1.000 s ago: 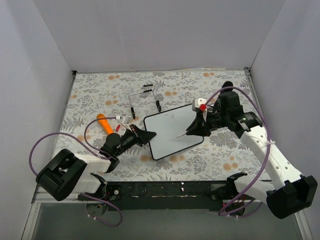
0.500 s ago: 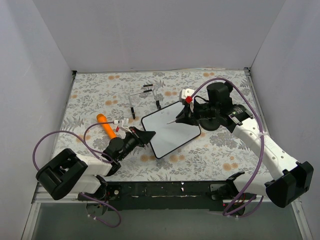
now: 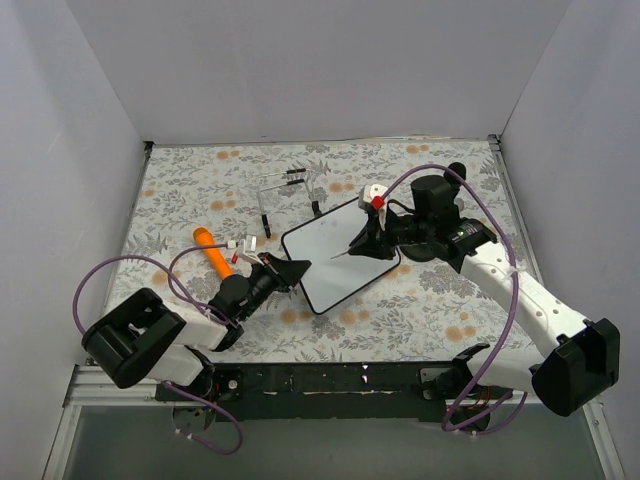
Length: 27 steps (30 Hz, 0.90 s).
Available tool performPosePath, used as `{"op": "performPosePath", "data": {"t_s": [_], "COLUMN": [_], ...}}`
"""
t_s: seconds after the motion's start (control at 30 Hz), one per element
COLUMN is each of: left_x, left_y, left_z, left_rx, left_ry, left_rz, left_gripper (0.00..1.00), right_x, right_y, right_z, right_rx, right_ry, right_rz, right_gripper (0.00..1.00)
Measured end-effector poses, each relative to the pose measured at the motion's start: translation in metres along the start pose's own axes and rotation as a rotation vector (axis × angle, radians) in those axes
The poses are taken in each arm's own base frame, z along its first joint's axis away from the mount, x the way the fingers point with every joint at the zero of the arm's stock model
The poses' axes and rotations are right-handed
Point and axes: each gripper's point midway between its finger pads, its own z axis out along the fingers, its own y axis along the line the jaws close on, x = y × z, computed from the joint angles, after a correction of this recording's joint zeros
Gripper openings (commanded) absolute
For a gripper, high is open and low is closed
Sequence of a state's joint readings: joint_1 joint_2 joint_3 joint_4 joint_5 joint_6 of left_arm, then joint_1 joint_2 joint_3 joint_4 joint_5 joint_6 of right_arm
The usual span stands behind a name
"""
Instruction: Write a sentence on the whiteboard
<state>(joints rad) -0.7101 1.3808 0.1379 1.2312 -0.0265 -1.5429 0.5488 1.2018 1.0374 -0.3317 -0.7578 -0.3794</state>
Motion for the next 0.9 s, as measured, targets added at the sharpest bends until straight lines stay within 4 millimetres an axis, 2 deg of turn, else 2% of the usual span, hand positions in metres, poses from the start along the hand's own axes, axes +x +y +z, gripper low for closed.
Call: {"op": "performPosePath", "data": {"t_s": [0.37,0.73,0.9], "left_x": [-0.002,0.0,0.0], "left_y": [-0.004,-0.005,-0.005], "left_z": [-0.004,-0.005,-0.005], "left_rx": [-0.005,-0.007,-0.008], "left_ry": [0.006,0.009,0.009], "left_rz": [0.024,0.025,0.024], "left_gripper": [0.0,0.0,0.0], "right_x": [-0.003,0.003,0.001], "right_y": [0.003,0.0,-0.007], "right_z": [-0.008,-0.003,0.001], "right_rx": [-0.071,-0.085,-0.086], "right_ry": [-0.042,-0.033,-0.027], "right_rz": [-0.041,-0.045,-0.047], "right_gripper": [0.01,0.01,0.01]}}
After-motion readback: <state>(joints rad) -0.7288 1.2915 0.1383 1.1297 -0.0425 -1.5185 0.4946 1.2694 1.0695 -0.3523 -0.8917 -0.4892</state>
